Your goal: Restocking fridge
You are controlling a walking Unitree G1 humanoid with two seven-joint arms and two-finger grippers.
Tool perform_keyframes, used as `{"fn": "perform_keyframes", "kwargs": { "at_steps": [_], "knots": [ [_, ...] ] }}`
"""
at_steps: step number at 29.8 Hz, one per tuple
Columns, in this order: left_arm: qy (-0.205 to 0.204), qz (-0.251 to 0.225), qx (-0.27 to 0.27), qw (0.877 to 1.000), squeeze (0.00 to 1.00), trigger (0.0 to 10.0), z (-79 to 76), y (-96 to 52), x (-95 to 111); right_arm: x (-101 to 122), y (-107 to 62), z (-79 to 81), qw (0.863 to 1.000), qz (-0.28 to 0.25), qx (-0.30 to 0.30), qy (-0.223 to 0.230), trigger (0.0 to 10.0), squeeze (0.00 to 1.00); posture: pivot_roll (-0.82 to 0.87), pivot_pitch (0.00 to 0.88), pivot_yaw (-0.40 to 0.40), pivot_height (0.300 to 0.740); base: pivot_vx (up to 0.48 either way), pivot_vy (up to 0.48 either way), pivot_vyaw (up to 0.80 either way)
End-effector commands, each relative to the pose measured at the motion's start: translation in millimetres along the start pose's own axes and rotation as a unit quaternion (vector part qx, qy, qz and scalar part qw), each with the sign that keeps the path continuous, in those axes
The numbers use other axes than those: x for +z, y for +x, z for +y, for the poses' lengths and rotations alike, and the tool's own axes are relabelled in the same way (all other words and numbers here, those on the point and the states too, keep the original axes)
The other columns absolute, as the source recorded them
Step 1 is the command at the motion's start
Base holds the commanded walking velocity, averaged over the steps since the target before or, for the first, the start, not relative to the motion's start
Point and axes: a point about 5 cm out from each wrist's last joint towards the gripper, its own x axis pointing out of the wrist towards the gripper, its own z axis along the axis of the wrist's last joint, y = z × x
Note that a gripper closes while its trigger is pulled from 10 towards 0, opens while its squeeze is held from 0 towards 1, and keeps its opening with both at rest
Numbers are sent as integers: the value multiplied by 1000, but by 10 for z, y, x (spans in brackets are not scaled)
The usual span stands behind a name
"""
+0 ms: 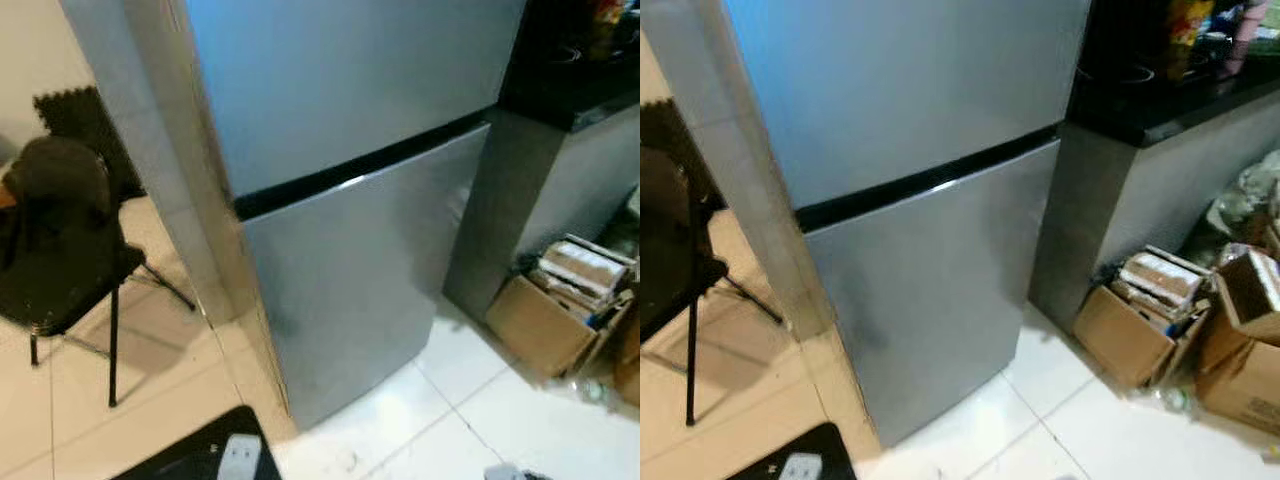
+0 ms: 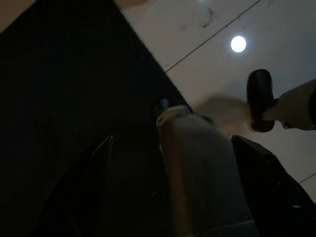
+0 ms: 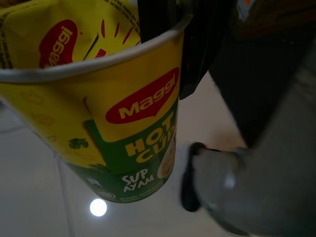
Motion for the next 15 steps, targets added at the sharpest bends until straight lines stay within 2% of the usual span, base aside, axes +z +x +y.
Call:
{"fn": "perform_keyframes", "kwargs": {
  "at_steps": [1,8,10,13,14,15],
  "knots": [
    [-8,-10,11,1000,0,10000,52,-7,32,-1,15,78,1000,1,11,-1,10000,0,-135,0,10,740,0,0,0],
    [-28,-60,60,996,0,10000,240,-34,214,-16,17,90,1000,3,12,-1,10000,0,-132,0,12,740,0,0,0],
    [-81,-103,91,987,0,10000,432,-78,391,-22,17,90,1000,3,12,-2,10000,0,-130,0,10,740,0,0,0],
    [-112,-137,92,980,0,10000,525,-109,529,-26,16,88,1000,4,12,-3,10000,0,-128,0,9,740,0,0,0],
    [-124,-159,87,976,192,10000,566,-128,624,-28,16,87,1000,4,12,-3,10000,0,-124,0,7,740,0,0,0],
    [-130,-182,80,971,733,10000,604,-150,727,-31,15,85,1000,5,12,-4,10000,0,-124,0,7,740,0,0,0]
  ]
}}
